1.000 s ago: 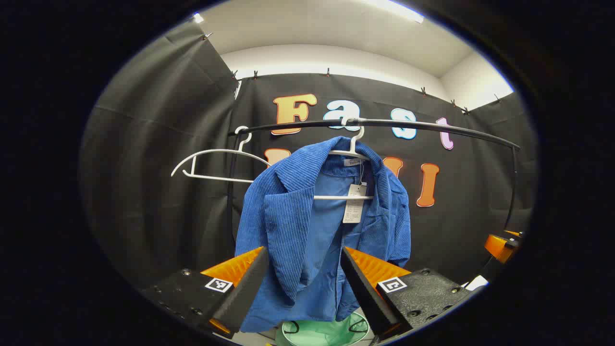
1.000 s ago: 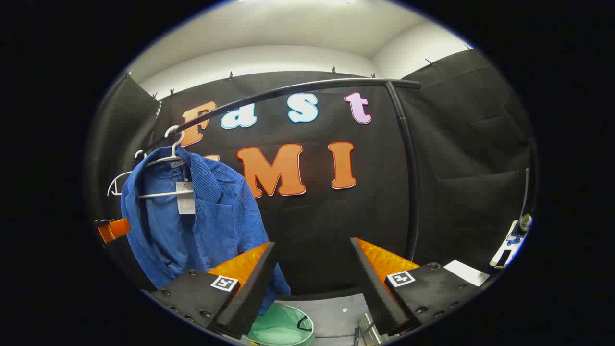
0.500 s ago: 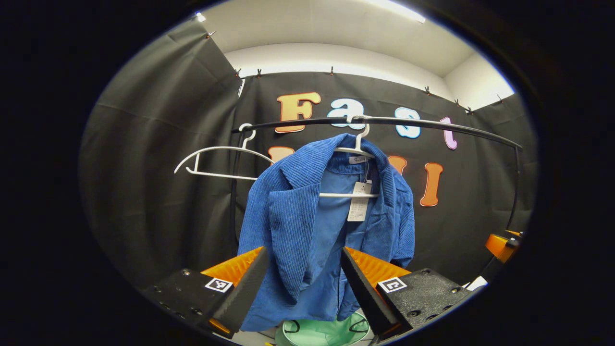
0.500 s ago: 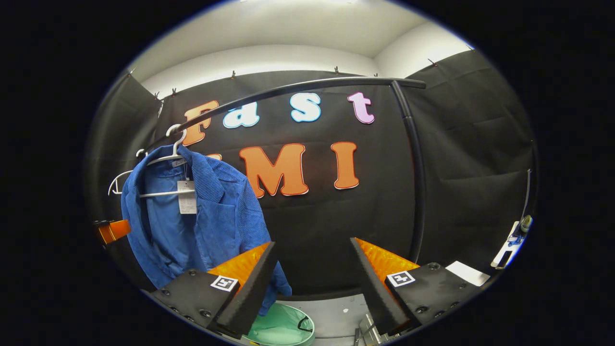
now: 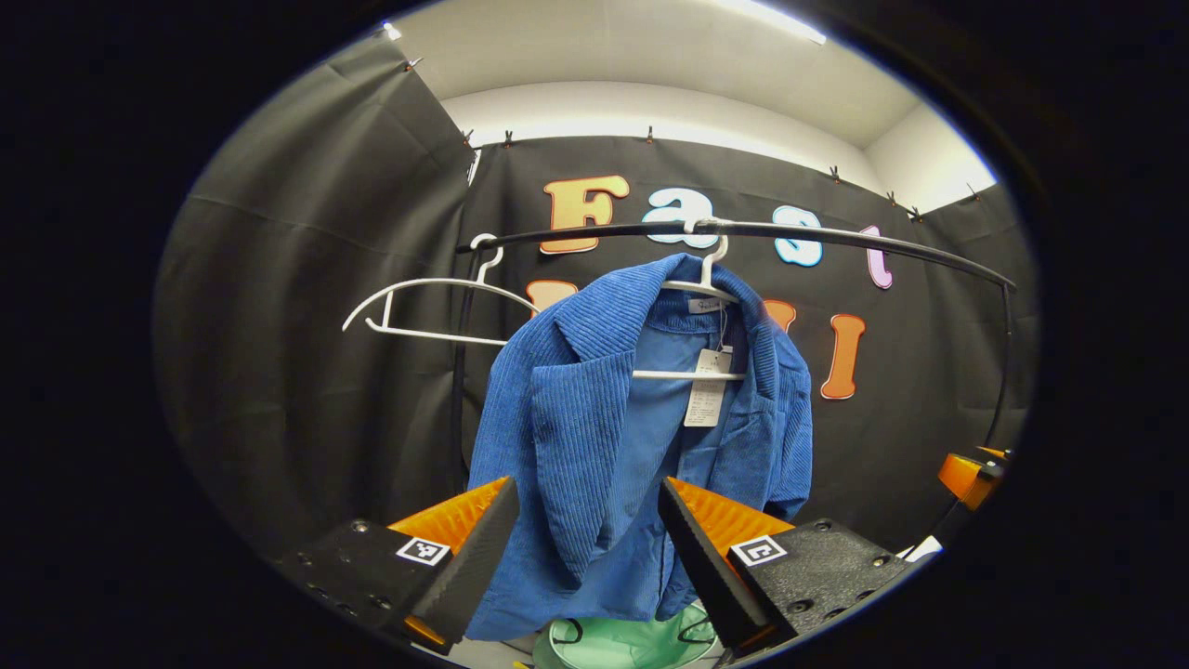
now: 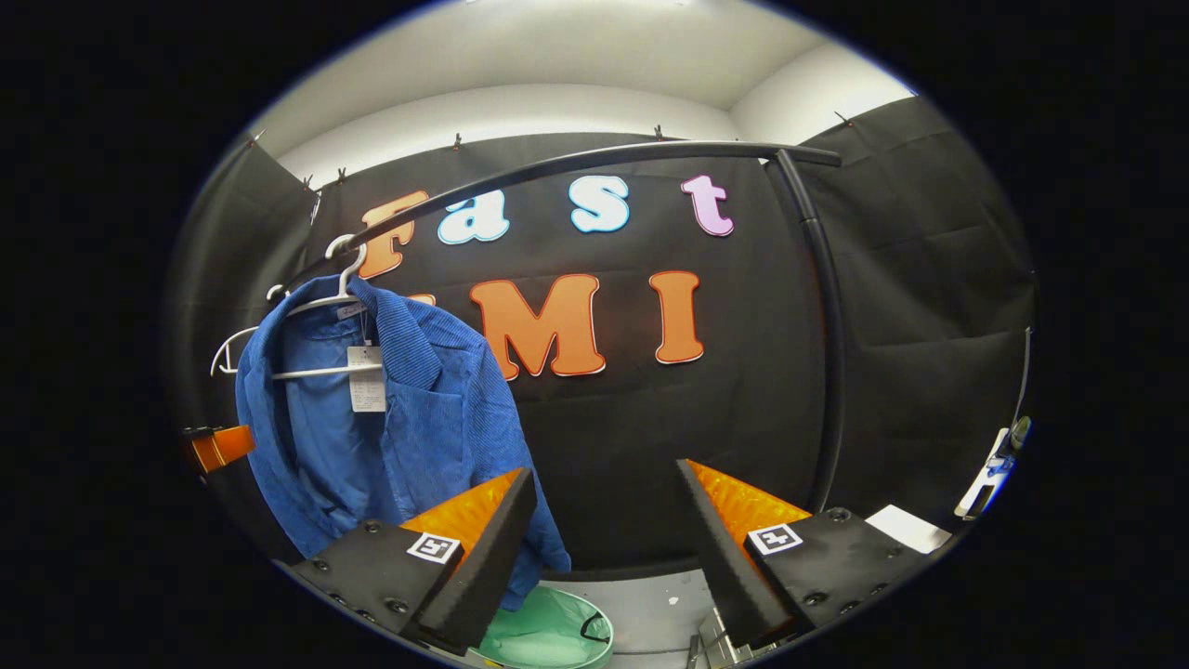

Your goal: Grasp the clothes on the hanger with both hands and then place them into the laundry hamper below.

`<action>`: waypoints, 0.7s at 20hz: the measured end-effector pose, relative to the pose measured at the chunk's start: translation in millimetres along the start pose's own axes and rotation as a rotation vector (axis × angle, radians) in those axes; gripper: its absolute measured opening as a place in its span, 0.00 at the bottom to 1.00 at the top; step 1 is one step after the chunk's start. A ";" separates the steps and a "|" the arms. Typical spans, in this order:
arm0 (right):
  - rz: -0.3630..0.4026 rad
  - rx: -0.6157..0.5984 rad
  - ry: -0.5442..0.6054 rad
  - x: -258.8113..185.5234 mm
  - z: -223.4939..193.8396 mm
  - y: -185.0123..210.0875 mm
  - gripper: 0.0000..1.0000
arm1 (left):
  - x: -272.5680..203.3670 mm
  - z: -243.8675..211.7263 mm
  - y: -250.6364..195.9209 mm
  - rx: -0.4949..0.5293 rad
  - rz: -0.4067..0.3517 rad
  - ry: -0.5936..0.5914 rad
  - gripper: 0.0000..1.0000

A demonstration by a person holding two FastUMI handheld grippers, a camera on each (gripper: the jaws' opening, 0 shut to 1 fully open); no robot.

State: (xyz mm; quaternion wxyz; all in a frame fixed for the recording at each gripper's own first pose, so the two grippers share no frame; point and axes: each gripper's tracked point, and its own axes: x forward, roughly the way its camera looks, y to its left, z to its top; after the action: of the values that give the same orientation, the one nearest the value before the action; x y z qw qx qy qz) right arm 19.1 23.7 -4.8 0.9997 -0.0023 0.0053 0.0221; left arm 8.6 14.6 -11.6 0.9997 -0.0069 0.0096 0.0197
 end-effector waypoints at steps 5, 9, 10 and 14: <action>0.062 0.007 0.006 13.7 -2.5 29.7 0.89 | 4.1 -8.0 8.3 -0.001 0.021 0.026 0.92; 0.142 0.004 0.013 29.3 -3.9 66.9 0.89 | 7.8 -11.3 16.9 -0.005 0.039 0.039 0.95; 0.161 0.003 0.019 32.8 -5.3 76.3 0.90 | 9.0 -10.4 19.4 -0.003 0.045 0.035 0.95; 0.241 0.037 0.043 51.1 -6.6 114.9 0.90 | 15.5 -3.1 27.8 0.019 0.054 0.017 0.92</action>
State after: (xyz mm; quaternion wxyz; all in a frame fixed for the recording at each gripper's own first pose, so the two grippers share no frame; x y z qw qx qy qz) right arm 65.0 140.6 -12.4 0.9894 0.0164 0.0277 0.1418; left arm 22.9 42.9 -15.3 0.9988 0.0027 0.0186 0.0463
